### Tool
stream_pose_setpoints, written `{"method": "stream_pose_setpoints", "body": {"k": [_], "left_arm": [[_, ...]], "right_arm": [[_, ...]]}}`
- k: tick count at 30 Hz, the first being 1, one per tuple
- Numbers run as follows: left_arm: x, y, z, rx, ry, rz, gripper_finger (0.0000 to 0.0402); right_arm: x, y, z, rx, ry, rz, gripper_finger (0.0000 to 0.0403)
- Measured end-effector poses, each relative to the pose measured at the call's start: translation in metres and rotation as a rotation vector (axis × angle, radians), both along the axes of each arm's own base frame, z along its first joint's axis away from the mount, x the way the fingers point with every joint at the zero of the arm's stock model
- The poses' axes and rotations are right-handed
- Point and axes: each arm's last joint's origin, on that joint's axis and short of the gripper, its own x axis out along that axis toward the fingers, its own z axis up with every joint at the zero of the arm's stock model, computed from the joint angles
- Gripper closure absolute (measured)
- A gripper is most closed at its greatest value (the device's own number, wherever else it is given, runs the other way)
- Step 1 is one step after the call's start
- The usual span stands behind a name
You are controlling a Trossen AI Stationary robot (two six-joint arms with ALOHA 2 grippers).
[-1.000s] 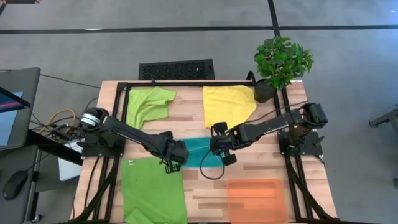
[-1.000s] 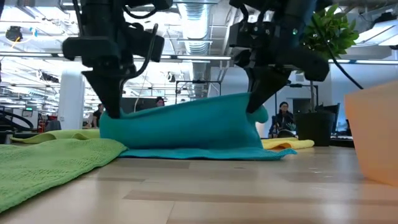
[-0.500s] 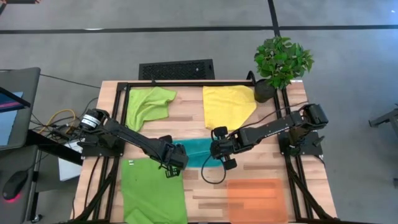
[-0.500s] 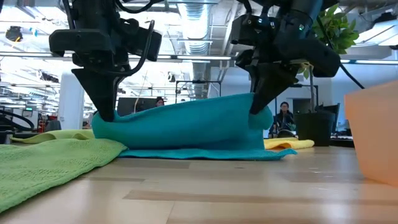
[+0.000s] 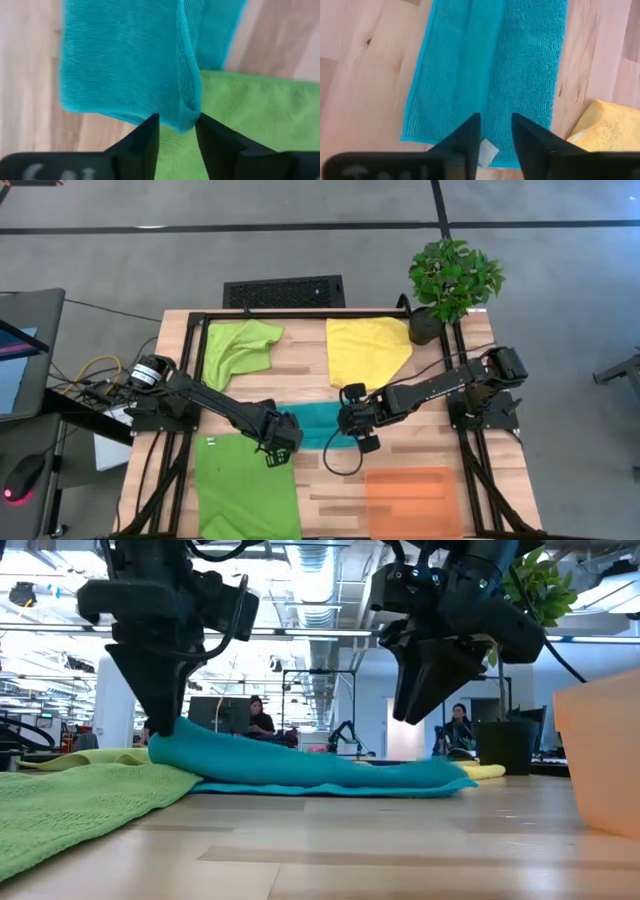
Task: Fold microfiber towels
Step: Fold the blue microfiber towel
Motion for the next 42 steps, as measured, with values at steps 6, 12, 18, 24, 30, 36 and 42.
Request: {"method": "stream_pose_setpoints", "body": {"k": [6, 12, 18, 24, 30, 36, 42], "left_arm": [[0.005, -0.006, 0.009, -0.069, -0.017, -0.046, 0.0256], [0.013, 0.000, 0.019, 0.127, -0.096, -0.101, 0.0255], [0.024, 0.022, -0.004, 0.143, -0.122, -0.103, 0.0255], [0.031, 0.033, -0.022, 0.150, -0.167, -0.140, 0.0255], [0.037, 0.038, -0.039, 0.109, -0.165, -0.151, 0.0255], [0.042, 0.043, -0.055, 0.121, -0.124, -0.146, 0.0255], [0.041, 0.052, -0.051, 0.193, -0.122, -0.110, 0.0255]], "right_arm": [[0.001, 0.000, 0.003, -0.014, 0.006, 0.024, 0.0208], [0.002, 0.000, 0.011, -0.031, -0.004, 0.070, 0.0204], [-0.005, -0.001, 0.029, -0.022, -0.044, 0.067, 0.0213], [-0.016, -0.004, 0.044, -0.018, -0.061, 0.065, 0.0221], [-0.018, -0.004, 0.052, -0.011, -0.098, 0.068, 0.0223], [-0.021, -0.003, 0.057, -0.012, -0.101, 0.078, 0.0223], [-0.025, -0.002, 0.055, -0.018, -0.072, 0.084, 0.0227]]}}
